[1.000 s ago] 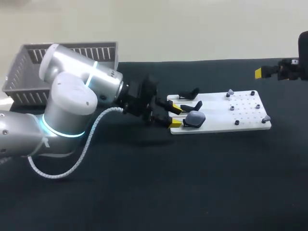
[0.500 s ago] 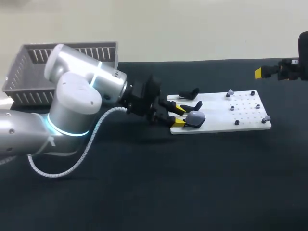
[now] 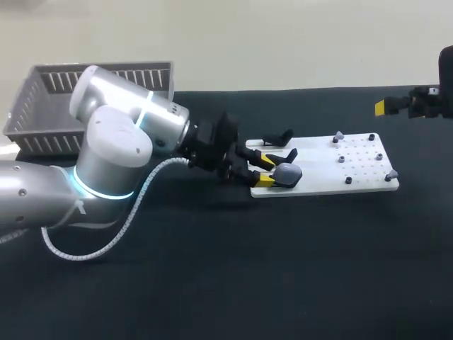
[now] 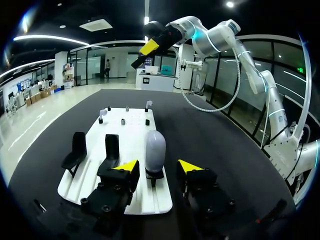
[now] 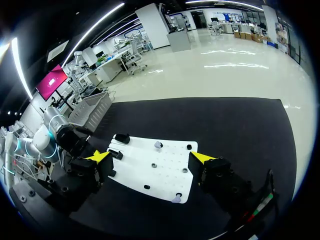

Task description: Pick up each earbud case from the left stands, insert the matching earbuds, close the lid, and place the case in the box.

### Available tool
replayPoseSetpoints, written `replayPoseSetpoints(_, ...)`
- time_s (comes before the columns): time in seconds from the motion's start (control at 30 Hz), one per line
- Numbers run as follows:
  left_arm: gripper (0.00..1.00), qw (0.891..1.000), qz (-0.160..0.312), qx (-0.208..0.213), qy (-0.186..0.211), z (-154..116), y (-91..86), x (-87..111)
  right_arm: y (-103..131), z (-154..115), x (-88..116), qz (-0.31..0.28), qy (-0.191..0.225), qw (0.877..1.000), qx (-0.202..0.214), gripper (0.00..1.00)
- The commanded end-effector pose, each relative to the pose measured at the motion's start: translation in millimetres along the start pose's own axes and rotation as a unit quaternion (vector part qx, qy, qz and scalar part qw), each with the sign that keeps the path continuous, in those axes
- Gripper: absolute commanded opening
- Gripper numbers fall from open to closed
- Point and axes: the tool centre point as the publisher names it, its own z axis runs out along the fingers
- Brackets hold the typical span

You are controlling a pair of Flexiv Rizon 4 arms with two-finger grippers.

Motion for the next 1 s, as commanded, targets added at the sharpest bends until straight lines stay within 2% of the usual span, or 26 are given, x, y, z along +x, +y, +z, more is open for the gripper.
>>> replayPoseSetpoints(0.03,0.51,1.0,0.002,0.003,-0.003,3,3.4,1.6,0,0,0,0.0,0.0,1.0,0.0,1.0)
replayPoseSetpoints(0.37,0.53,1.0,0.004,0.009,-0.007,7,6.9,1.5,0,0,0,0.0,0.0,1.0,0.0,1.0)
replayPoseSetpoints(0.43,0.51,1.0,0.005,0.01,-0.007,8,7.5,0.8,0,0,0,0.0,0.0,1.0,0.0,1.0)
replayPoseSetpoints(0.6,0.55,1.0,0.007,0.014,-0.011,11,8.4,-0.6,0,0,0,0.0,0.0,1.0,0.0,1.0)
replayPoseSetpoints(1.0,0.51,1.0,0.011,0.02,-0.011,16,8.7,-1.7,0,0,0,0.0,0.0,1.0,0.0,1.0)
